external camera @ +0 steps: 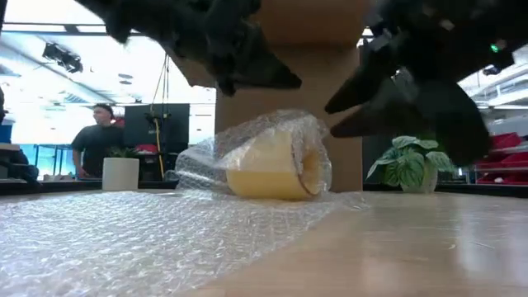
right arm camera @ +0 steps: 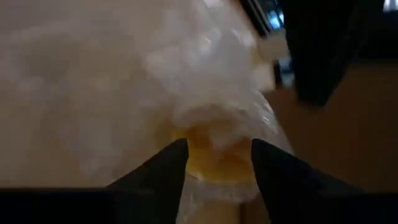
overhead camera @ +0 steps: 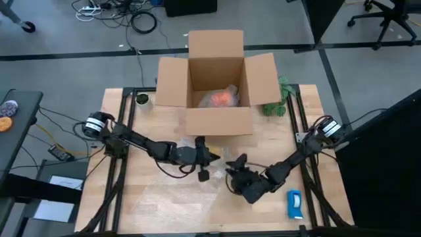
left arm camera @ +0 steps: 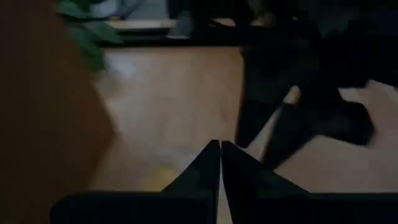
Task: Wrap mug
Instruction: Wrap the yellow mug with the bubble wrap
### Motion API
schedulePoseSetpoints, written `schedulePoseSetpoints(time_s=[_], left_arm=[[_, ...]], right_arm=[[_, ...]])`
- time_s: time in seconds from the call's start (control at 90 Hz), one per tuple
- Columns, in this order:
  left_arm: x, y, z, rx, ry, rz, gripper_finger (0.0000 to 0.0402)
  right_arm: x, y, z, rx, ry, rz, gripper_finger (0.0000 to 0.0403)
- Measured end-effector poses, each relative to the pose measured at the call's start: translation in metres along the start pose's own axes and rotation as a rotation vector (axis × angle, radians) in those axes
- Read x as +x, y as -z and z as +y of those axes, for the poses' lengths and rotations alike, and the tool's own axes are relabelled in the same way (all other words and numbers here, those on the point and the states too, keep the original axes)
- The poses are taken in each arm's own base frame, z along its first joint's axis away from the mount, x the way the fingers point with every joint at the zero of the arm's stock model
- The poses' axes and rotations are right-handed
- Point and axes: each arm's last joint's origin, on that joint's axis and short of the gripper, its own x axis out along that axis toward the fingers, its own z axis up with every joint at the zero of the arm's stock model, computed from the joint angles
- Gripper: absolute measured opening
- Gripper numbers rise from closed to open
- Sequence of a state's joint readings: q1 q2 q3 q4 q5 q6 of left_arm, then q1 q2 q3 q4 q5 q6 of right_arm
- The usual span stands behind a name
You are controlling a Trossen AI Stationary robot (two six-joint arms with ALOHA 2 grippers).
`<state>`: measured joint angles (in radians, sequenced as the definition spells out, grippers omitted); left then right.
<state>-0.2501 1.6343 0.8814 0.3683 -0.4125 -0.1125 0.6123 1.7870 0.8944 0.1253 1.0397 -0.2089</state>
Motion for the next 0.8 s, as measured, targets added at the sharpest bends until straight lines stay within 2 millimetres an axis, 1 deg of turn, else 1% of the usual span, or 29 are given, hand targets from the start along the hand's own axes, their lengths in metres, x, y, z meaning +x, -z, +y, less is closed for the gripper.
schedulePoseSetpoints(time_s=[0.111,0.156,0.211,0.278,0.344,0.422,0.456,0.589,0.689,0.8], left_arm=[[-0.004,-0.005,0.012,-0.001,-0.120,0.008,0.0000],[-0.003,-0.006,0.017,-0.010,-0.134,0.002,0.0000],[0.000,-0.006,0.022,-0.015,-0.147,0.008,0.0000],[0.005,-0.002,0.029,-0.026,-0.173,0.027,0.0000],[0.012,0.007,0.033,-0.023,-0.199,0.068,0.0000],[0.020,0.017,0.036,-0.014,-0.214,0.101,0.0000],[0.023,0.020,0.036,-0.014,-0.215,0.103,0.0000],[0.036,0.033,0.032,-0.015,-0.177,0.115,0.0000],[0.041,0.036,0.029,-0.027,-0.149,0.096,0.0000],[0.043,0.037,0.028,-0.031,-0.141,0.085,0.0000]], right_arm=[[0.008,-0.006,-0.004,0.179,-0.072,-0.044,0.0124],[0.013,-0.005,-0.007,0.218,-0.097,-0.035,0.0113],[0.019,-0.001,-0.009,0.246,-0.086,-0.001,0.0097],[0.024,0.003,-0.012,0.258,-0.055,0.034,0.0076],[0.026,0.004,-0.014,0.280,-0.041,0.039,0.0050],[0.029,0.005,-0.016,0.288,-0.047,0.045,0.0016],[0.032,0.006,-0.017,0.289,-0.058,0.052,0.0008],[0.051,0.013,-0.024,0.323,-0.070,0.087,0.0010],[0.068,0.021,-0.024,0.324,-0.072,0.114,0.0003],[0.087,0.028,-0.020,0.340,-0.144,0.103,0.0002]])
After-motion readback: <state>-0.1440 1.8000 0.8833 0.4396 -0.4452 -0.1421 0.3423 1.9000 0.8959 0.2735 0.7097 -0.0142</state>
